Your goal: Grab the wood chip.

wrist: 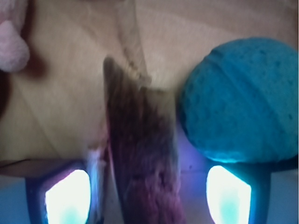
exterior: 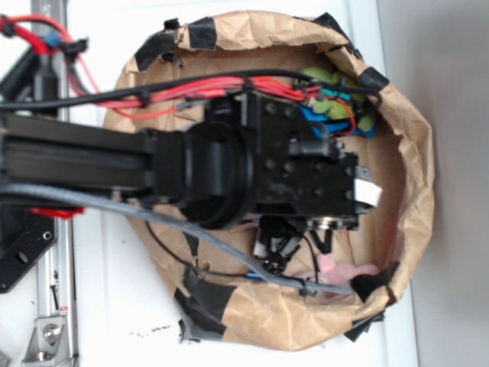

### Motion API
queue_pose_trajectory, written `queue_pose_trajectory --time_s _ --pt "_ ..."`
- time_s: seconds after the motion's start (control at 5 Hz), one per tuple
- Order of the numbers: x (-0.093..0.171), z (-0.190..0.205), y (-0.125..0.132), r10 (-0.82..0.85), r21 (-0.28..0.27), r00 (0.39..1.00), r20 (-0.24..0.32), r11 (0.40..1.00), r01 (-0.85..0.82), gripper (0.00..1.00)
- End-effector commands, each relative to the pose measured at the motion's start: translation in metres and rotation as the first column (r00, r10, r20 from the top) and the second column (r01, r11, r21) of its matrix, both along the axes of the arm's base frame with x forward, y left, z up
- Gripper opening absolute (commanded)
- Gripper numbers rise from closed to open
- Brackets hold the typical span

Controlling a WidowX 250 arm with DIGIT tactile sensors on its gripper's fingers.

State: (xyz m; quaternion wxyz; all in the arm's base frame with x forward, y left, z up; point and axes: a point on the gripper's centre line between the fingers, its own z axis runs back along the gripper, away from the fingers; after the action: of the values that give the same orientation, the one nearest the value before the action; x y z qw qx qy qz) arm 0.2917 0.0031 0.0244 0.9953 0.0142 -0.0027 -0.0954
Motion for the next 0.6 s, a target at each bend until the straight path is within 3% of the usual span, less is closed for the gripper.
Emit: queue_pose_trajectory --time_s 0.0,0.2,0.4 --pt "0.005 0.003 -0.011 0.013 -0.018 1.000 0.018 1.000 -0.012 0.00" --pt "-0.004 0.005 -0.008 0.037 -0.022 0.999 0.039 0.999 -0.036 0.00" --pt "-0.009 0.005 -0.005 0.044 -0.021 0.999 0.026 0.999 -0.043 0.00"
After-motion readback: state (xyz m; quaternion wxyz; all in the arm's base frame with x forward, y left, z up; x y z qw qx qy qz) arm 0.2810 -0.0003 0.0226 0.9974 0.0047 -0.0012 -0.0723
